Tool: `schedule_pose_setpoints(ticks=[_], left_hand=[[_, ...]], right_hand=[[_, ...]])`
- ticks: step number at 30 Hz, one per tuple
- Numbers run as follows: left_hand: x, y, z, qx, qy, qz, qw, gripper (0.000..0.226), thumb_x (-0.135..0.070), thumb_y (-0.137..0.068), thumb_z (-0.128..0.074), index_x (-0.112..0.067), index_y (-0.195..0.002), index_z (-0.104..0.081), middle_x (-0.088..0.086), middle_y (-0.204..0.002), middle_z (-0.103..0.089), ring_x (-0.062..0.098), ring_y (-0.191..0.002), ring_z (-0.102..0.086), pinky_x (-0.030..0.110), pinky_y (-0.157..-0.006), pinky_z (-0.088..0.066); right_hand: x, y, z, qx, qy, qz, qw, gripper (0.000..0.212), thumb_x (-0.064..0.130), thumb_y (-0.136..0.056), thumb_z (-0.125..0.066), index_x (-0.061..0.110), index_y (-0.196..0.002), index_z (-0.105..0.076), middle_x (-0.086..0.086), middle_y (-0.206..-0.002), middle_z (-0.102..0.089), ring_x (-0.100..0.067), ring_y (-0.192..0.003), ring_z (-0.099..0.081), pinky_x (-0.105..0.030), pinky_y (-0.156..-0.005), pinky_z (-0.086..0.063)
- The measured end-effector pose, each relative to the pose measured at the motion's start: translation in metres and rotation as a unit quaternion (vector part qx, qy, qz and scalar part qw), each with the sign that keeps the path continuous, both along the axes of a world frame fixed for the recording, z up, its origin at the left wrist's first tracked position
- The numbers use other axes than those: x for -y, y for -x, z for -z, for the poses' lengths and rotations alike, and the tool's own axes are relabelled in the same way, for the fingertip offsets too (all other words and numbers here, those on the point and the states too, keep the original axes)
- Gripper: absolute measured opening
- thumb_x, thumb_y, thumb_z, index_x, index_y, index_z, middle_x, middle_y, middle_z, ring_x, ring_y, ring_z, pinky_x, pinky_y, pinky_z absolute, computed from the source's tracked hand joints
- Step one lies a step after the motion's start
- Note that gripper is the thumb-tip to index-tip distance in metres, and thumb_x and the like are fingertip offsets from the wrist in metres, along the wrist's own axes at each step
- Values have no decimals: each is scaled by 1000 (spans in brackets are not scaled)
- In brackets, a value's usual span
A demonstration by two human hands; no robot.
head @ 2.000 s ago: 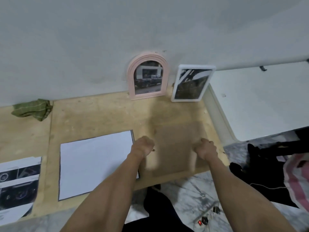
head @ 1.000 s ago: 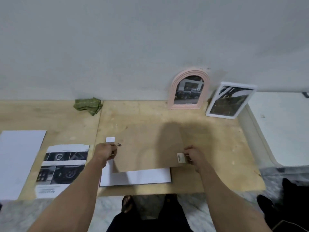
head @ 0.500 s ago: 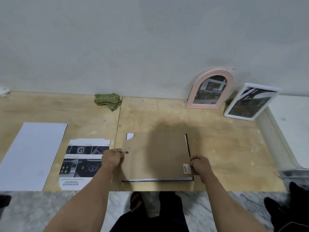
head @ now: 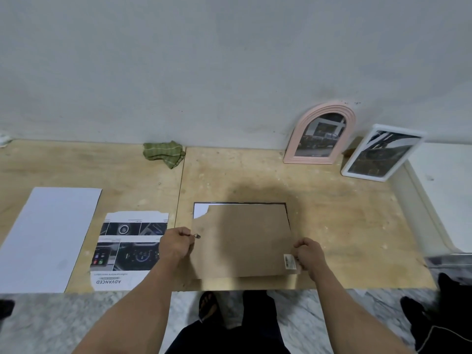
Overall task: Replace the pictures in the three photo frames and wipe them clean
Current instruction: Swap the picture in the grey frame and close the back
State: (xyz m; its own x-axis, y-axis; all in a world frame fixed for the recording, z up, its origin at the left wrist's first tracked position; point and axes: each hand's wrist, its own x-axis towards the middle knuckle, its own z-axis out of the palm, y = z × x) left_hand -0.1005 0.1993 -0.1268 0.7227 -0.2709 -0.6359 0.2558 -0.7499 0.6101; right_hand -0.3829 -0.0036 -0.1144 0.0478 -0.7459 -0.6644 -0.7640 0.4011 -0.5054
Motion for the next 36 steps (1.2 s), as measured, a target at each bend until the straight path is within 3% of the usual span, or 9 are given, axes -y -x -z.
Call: schedule_pose_setpoints(ticks=[7, 11, 16, 21, 24, 26, 30, 33, 36], left_hand=[[7, 9, -5, 45, -3, 5, 999, 11, -6, -82, -72, -11, -90, -78, 2, -95, -74, 26, -96, -65, 30, -90, -49], [10, 18, -11, 56, -16, 17, 998, 19, -5, -86, -69, -5, -104, -77, 5, -94, -68, 27, -101, -64, 24, -83, -40], [9, 23, -10, 70, -33, 58, 995, 35, -8, -92, -62, -7, -127, -67, 10, -128, -68, 29, -122, -59, 27, -101, -41], [2, 11, -7, -41, 3, -2, 999, 41, -9, -90, -66, -2, -131, -62, 14, -124, -68, 31, -113, -61, 38, -103, -46], [-5, 3, -10, -136, 37, -33, 989, 27, -5, -91, -65, -2, -118, -68, 16, -107, -72, 30, -86, -66, 34, -67, -56], [-6, 1, -12, -169, 46, -21, 984, 20, -4, -92, -63, -2, -112, -66, 14, -91, -71, 26, -65, -58, 28, -48, -47], [-3, -2, -16, -150, 40, 9, 988, 9, -4, -94, -59, 0, -92, -67, 14, -77, -64, 25, -63, -54, 29, -55, -47], [6, -2, -21, -96, 43, -26, 994, 28, -4, -95, -55, -3, -67, -55, 11, -67, -56, 22, -59, -49, 28, -57, -39], [10, -6, -23, -103, 67, -84, 989, 14, -4, -95, -57, 0, -82, -62, 13, -75, -62, 24, -68, -54, 27, -61, -44]], right_hand=[[-1, -7, -9, 18, 2, -21, 1000, 16, 5, -80, -61, 17, -81, -71, -2, -90, -66, -23, -91, -61, -36, -84, -50], [-2, -13, -8, 32, 8, -8, 999, 14, 7, -83, -57, 19, -81, -63, -6, -92, -65, -27, -89, -60, -39, -81, -49], [0, -13, -5, 82, -47, 78, 992, 10, 8, -89, -56, 12, -97, -61, -8, -91, -64, -27, -84, -62, -43, -80, -54], [-1, -9, -8, 138, -77, 154, 975, 7, 6, -91, -59, 10, -94, -65, -8, -83, -65, -25, -71, -61, -31, -56, -47], [3, -7, -5, 139, -80, 164, 973, 19, 7, -90, -63, -1, -107, -66, -17, -94, -68, -32, -79, -64, -39, -68, -55], [6, -6, -4, 131, -71, 154, 977, 28, 9, -90, -64, -4, -114, -64, -18, -102, -67, -33, -86, -65, -42, -76, -55], [10, -7, -11, 153, -109, 106, 976, 28, 12, -90, -64, 0, -116, -65, -12, -93, -68, -27, -77, -64, -36, -68, -54], [10, -3, -28, 178, -213, -8, 961, 26, 12, -90, -63, 20, -115, -63, -7, -98, -67, -24, -83, -63, -33, -63, -52], [13, 4, -32, 210, -277, -88, 934, 39, 5, -84, -70, 22, -118, -58, -7, -101, -67, -25, -85, -64, -36, -67, -56]])
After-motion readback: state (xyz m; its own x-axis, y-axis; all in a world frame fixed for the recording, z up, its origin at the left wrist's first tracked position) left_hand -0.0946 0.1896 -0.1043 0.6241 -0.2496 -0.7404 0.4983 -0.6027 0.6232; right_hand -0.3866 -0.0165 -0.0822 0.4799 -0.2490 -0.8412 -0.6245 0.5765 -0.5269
